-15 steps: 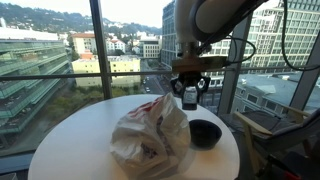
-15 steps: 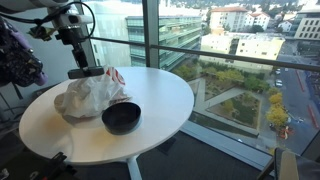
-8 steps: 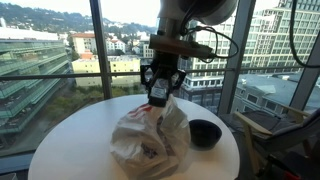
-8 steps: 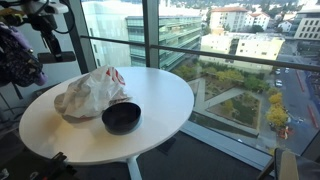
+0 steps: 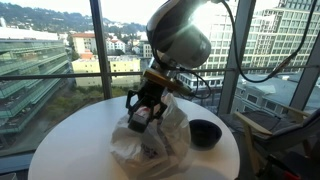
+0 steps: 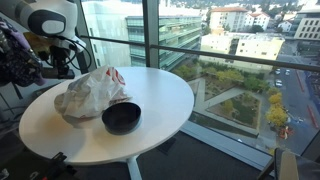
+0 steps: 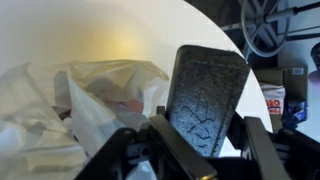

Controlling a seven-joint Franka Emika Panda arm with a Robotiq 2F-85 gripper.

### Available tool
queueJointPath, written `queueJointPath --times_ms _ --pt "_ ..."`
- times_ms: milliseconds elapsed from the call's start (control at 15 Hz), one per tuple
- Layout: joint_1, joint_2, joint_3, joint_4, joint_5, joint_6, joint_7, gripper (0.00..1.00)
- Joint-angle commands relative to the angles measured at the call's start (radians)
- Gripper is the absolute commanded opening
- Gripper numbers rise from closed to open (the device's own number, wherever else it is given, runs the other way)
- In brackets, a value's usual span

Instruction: Put the dress, whiteboard eraser and the object on the right into the carrier bag

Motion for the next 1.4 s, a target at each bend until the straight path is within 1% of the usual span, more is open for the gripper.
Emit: queueJointPath --times_ms 0,133,267,400,733,933,1067,1333 --pt "-0.058 0.012 0.005 0.017 0.187 -0.134 -0.174 0.33" --pt "-0.072 -0.031 -0.019 -0.023 0.21 -0.19 -0.181 0.33" --pt "-0.086 -0.067 -0.04 -0.051 0.206 -0.217 -0.172 0.33" --pt "-0.093 -0.08 -0.067 -0.076 0.168 -0.202 -0.136 0.33" --pt "-0.114 -0.061 -0.132 -0.151 0.069 -0.132 -0.025 0.33" --pt "-0.129 -0.058 -0.16 -0.186 0.007 -0.104 0.041 0.33" --pt "-0.127 -0.041 -0.162 -0.175 -0.035 -0.087 0.059 0.33" --pt "-0.095 0.02 -0.121 -0.107 -0.075 -0.061 0.035 0.33"
